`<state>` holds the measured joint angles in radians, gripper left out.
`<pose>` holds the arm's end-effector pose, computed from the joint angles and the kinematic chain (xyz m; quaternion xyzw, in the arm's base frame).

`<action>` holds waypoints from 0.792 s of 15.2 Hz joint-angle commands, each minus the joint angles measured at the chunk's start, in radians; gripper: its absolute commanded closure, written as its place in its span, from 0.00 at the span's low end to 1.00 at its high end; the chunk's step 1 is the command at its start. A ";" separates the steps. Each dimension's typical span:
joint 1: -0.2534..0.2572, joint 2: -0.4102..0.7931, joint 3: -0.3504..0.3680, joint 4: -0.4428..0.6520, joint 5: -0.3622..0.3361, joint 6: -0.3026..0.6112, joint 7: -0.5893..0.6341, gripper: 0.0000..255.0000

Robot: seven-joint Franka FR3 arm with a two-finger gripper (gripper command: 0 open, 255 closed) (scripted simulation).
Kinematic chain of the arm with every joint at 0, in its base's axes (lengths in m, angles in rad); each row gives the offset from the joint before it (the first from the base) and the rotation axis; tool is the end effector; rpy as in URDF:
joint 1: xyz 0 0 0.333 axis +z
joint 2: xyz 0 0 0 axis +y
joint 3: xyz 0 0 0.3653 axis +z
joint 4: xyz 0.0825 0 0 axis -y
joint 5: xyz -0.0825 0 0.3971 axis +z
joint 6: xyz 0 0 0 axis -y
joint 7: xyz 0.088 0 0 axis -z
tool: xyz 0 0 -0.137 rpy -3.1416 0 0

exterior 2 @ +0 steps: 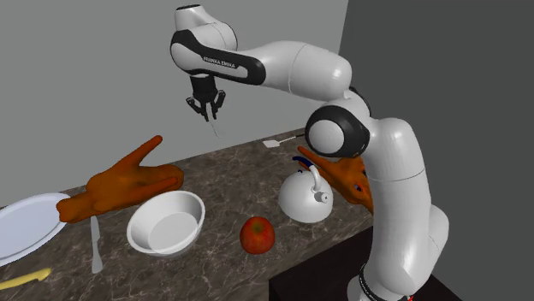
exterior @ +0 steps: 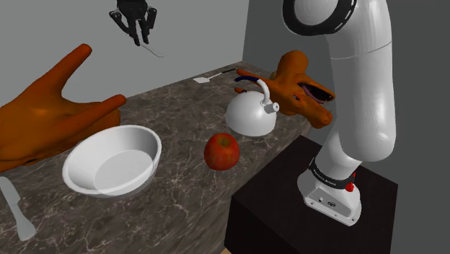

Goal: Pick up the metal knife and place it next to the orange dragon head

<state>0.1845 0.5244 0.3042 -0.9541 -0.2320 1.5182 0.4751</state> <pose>0.6892 0.2507 0.6037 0.9985 -0.0244 0.0439 0.0232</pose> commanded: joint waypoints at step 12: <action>-0.200 -0.292 -0.027 -0.383 0.100 0.114 -0.170 1.00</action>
<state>0.0046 0.2557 0.2844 -1.3065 -0.1419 1.6222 0.3299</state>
